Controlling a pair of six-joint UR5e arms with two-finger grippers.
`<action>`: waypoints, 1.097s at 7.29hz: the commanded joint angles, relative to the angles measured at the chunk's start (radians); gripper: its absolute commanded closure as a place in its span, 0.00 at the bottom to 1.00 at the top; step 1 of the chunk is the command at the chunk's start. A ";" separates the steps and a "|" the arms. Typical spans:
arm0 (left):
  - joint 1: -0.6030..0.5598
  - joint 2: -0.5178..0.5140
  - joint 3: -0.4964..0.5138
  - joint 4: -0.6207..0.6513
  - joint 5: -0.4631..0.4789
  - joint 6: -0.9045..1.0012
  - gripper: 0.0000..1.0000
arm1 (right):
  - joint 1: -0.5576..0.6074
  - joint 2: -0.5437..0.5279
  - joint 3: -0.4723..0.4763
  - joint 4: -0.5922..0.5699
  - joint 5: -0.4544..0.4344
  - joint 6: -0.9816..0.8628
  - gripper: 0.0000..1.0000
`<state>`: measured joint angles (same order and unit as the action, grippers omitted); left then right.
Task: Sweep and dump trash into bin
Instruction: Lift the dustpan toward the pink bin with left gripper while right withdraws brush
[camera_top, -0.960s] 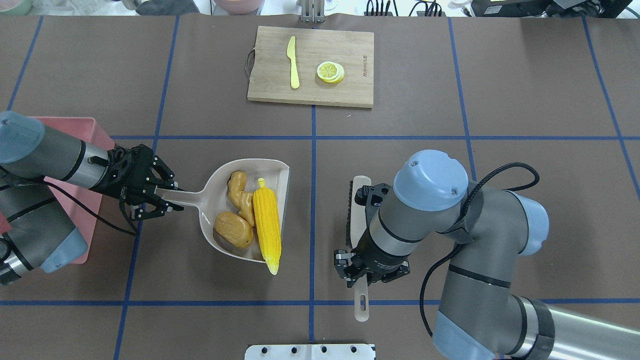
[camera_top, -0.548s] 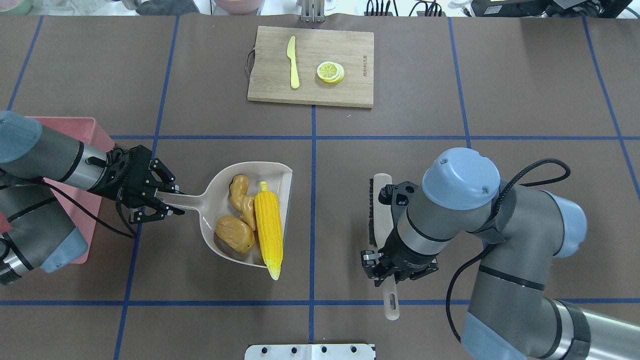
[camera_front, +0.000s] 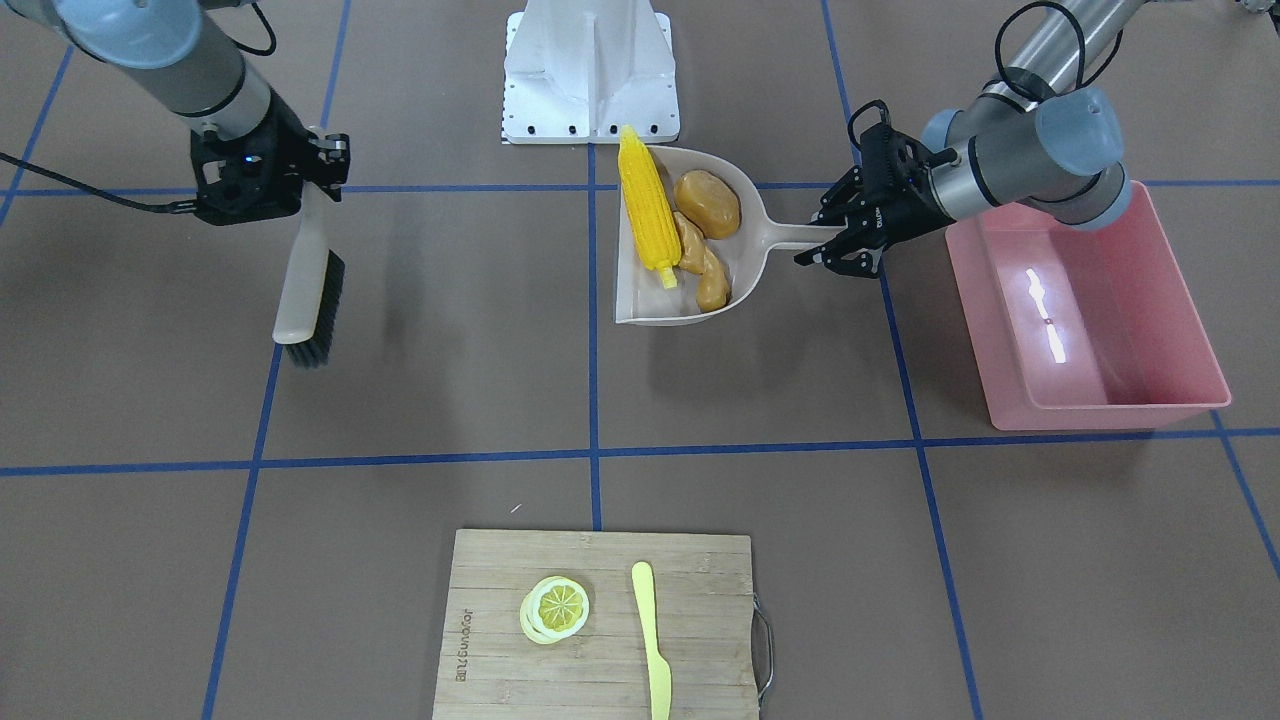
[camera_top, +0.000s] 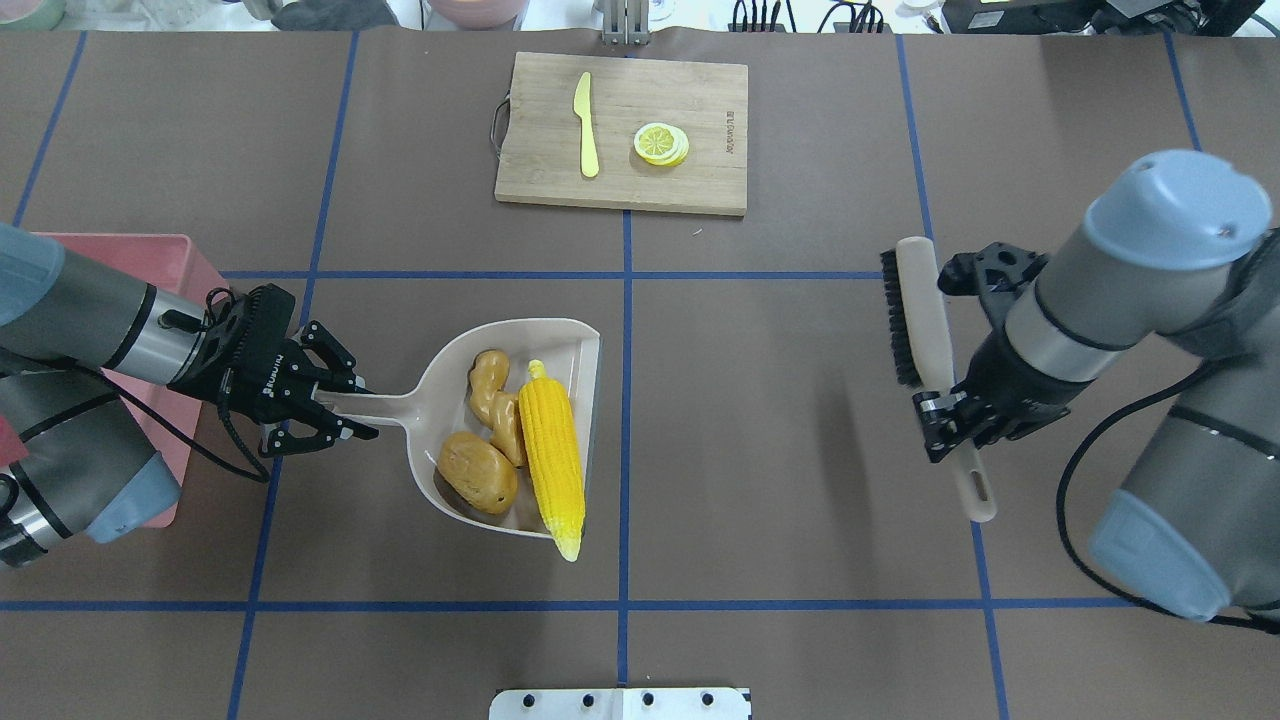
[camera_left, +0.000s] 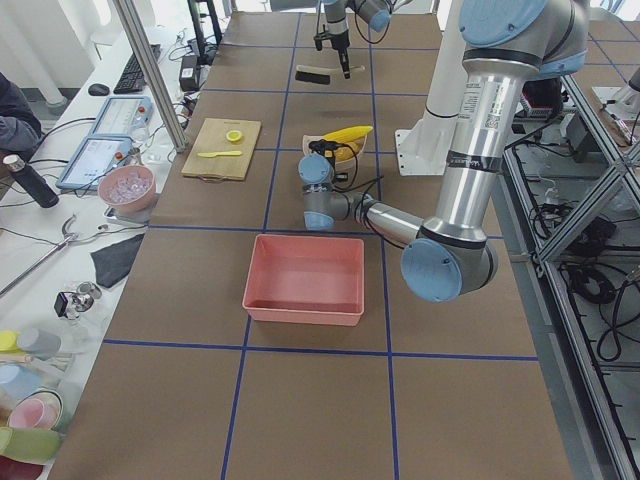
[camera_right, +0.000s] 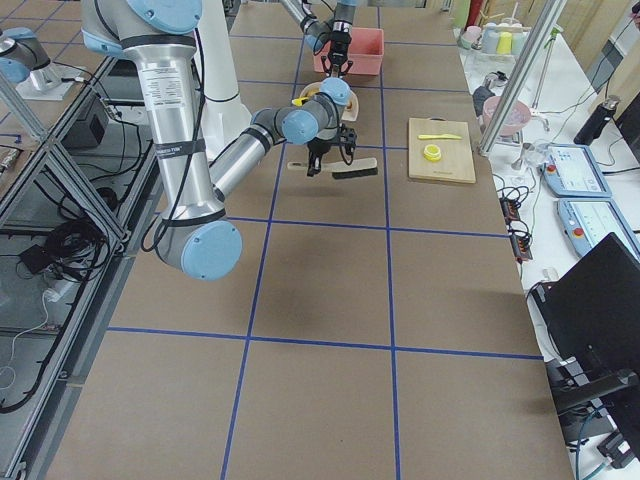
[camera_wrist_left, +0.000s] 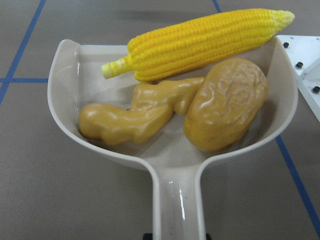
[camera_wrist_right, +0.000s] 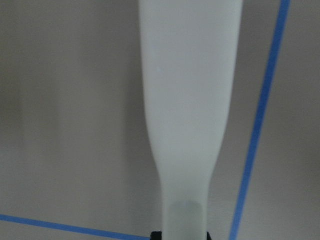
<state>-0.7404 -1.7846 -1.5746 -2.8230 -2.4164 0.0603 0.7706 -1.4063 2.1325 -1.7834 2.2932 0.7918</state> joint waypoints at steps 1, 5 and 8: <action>-0.010 0.005 -0.001 -0.065 -0.001 -0.069 1.00 | 0.095 -0.089 -0.003 -0.065 0.029 -0.259 1.00; -0.083 0.126 -0.094 -0.150 0.003 -0.151 1.00 | 0.157 -0.189 -0.089 -0.060 0.098 -0.327 1.00; -0.169 0.391 -0.252 -0.223 0.006 -0.197 1.00 | 0.258 -0.209 -0.187 -0.041 0.134 -0.335 1.00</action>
<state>-0.8659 -1.5038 -1.7727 -3.0099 -2.4109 -0.1180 0.9929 -1.6090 1.9839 -1.8326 2.4239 0.4605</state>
